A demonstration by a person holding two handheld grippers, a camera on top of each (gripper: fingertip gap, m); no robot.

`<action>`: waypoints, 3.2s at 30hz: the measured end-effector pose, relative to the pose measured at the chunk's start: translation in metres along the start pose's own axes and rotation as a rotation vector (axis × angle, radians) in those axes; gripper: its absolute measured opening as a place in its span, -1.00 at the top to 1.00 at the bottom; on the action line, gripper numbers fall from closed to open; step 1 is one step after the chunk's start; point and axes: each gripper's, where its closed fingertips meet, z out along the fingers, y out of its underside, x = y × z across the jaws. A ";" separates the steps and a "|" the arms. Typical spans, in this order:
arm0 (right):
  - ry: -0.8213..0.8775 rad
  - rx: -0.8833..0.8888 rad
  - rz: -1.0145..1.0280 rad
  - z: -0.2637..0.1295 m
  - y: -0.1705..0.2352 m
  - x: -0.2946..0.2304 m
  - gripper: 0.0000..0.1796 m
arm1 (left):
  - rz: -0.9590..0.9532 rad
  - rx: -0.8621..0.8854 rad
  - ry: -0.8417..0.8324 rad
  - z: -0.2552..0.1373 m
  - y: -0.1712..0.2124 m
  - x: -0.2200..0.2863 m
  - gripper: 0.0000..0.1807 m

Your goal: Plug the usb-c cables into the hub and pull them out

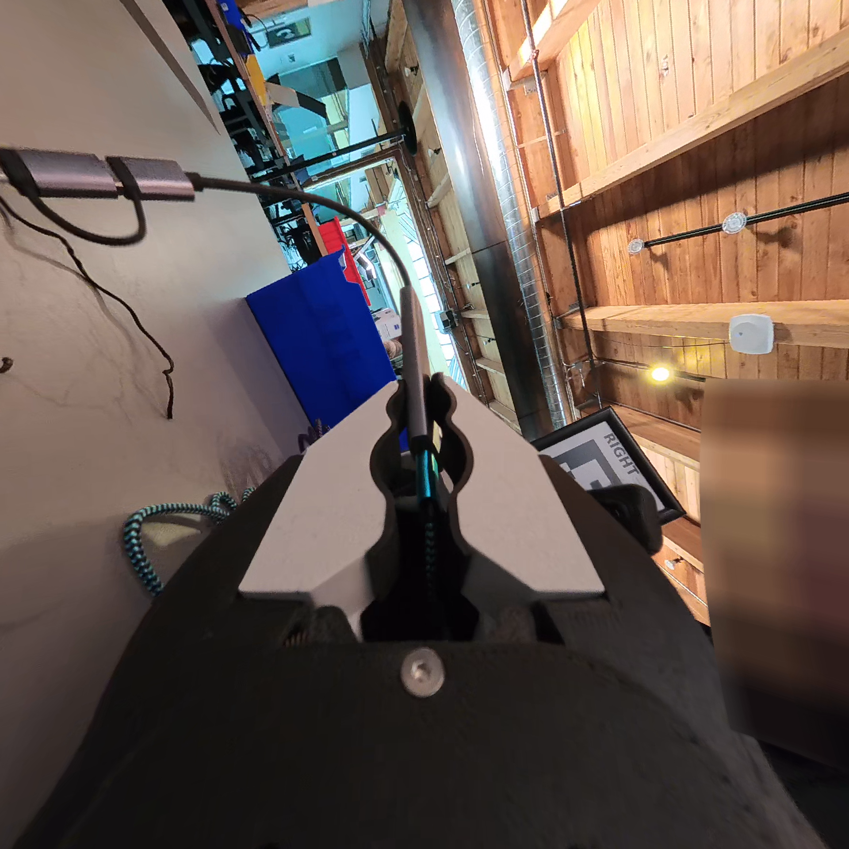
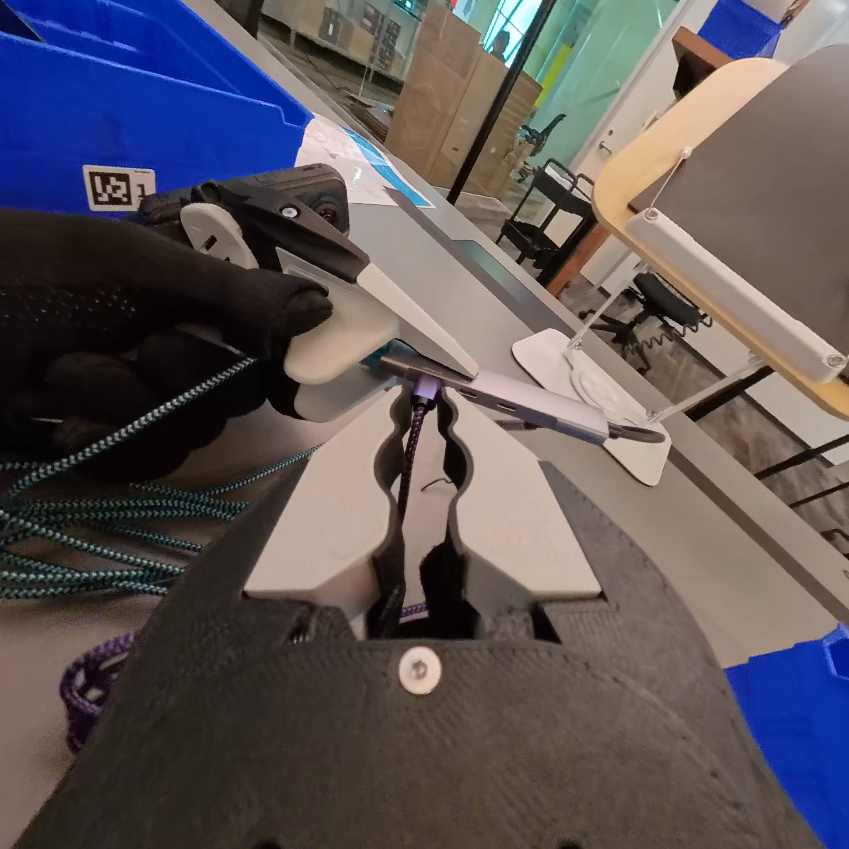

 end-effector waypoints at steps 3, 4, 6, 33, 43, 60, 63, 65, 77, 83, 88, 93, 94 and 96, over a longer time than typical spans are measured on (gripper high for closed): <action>0.005 -0.013 0.057 0.002 0.000 -0.001 0.90 | 0.013 0.012 -0.013 -0.001 -0.001 -0.001 0.87; 0.004 -0.016 0.057 0.002 0.001 0.000 0.90 | 0.018 0.014 -0.023 0.000 -0.001 -0.002 0.88; -0.031 0.003 0.095 0.002 0.003 0.002 0.90 | 0.032 0.026 -0.055 0.001 -0.003 -0.006 0.87; -0.102 0.055 0.041 -0.002 0.002 0.006 0.91 | 0.004 -0.027 0.010 -0.003 0.007 0.004 0.89; -0.144 0.103 0.054 -0.008 0.005 0.005 0.90 | 0.018 -0.003 0.010 -0.008 0.003 0.004 0.86; -0.128 0.059 0.015 -0.007 0.007 0.005 0.91 | -0.012 -0.028 -0.026 -0.006 0.008 -0.001 0.90; -0.121 0.034 0.046 -0.004 0.008 0.006 0.90 | -0.011 -0.014 -0.032 -0.006 0.006 -0.002 0.88; -0.113 0.023 0.069 -0.002 0.007 0.006 0.90 | -0.011 -0.003 -0.032 -0.007 0.004 -0.002 0.88; -0.227 0.165 0.157 -0.015 0.004 0.011 0.90 | 0.046 0.067 0.030 -0.016 -0.006 0.009 0.82; -0.286 0.210 0.155 -0.024 0.001 0.007 0.90 | 0.095 0.013 -0.021 -0.010 0.002 0.005 1.00; -0.298 0.217 0.152 -0.024 0.000 0.004 0.90 | 0.076 0.010 -0.027 -0.010 0.003 0.004 1.00; -0.268 0.186 0.112 -0.022 0.001 0.001 0.89 | 0.093 0.022 -0.056 -0.008 0.003 0.002 1.00; -0.252 0.169 0.101 -0.020 0.002 0.001 0.89 | 0.096 0.031 -0.058 -0.009 0.002 0.002 1.00; -0.217 0.146 0.091 -0.019 0.004 0.001 0.90 | 0.109 0.046 -0.065 -0.009 0.000 0.002 1.00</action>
